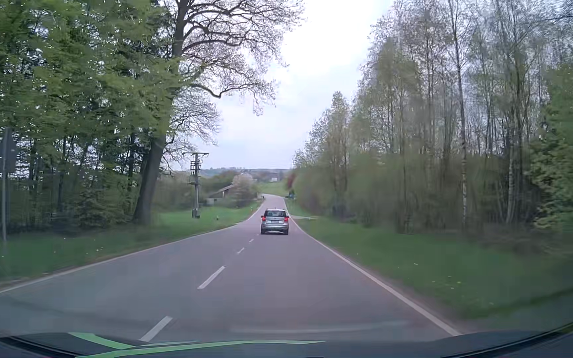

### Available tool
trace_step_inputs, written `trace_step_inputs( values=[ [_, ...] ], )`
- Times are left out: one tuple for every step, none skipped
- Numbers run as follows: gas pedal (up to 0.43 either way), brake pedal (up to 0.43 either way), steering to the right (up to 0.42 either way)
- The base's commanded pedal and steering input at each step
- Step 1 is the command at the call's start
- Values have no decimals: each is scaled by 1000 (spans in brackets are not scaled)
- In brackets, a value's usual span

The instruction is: Follow the waypoints while adhering to traffic rules and regulations

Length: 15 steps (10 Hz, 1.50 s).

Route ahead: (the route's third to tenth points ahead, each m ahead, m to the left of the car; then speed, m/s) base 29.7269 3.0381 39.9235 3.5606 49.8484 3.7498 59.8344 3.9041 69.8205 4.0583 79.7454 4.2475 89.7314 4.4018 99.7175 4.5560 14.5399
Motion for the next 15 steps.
trace_step_inputs(
  values=[
    [0,0,-7],
    [0,0,-6],
    [0,0,-4],
    [0,0,-4],
    [0,0,-4],
    [0,0,-3],
    [8,0,-2],
    [20,0,0],
    [20,0,1],
    [39,0,1],
    [59,0,1],
    [67,0,1],
    [79,0,1],
    [87,0,1],
    [98,0,1]
  ],
)
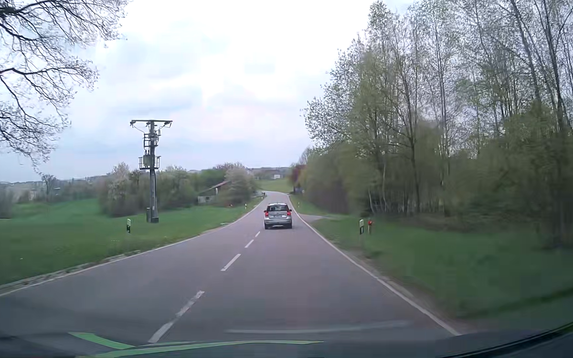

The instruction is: Follow the waypoints while adhering to traffic rules and regulations

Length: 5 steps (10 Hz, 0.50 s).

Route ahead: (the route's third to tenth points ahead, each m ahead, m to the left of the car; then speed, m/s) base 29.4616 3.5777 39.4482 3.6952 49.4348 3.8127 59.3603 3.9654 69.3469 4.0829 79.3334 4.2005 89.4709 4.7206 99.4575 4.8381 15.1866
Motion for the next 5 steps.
trace_step_inputs(
  values=[
    [98,0,1],
    [110,0,1],
    [110,0,1],
    [110,0,1],
    [110,0,1]
  ],
)
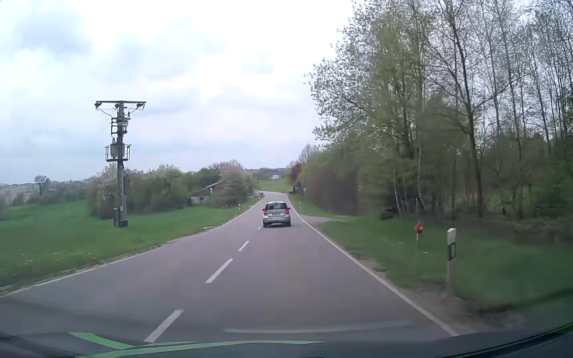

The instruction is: Follow the waypoints while adhering to traffic rules and regulations

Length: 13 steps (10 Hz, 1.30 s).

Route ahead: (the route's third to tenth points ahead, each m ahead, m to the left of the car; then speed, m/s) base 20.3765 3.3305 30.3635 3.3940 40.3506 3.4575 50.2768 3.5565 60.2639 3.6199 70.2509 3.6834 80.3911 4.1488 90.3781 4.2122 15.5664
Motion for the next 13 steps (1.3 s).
trace_step_inputs(
  values=[
    [118,0,1],
    [118,0,1],
    [118,0,1],
    [118,0,1],
    [118,0,1],
    [118,0,0],
    [118,0,0],
    [118,0,0],
    [118,0,0],
    [118,0,0],
    [118,0,0],
    [118,0,0],
    [118,0,-1]
  ],
)
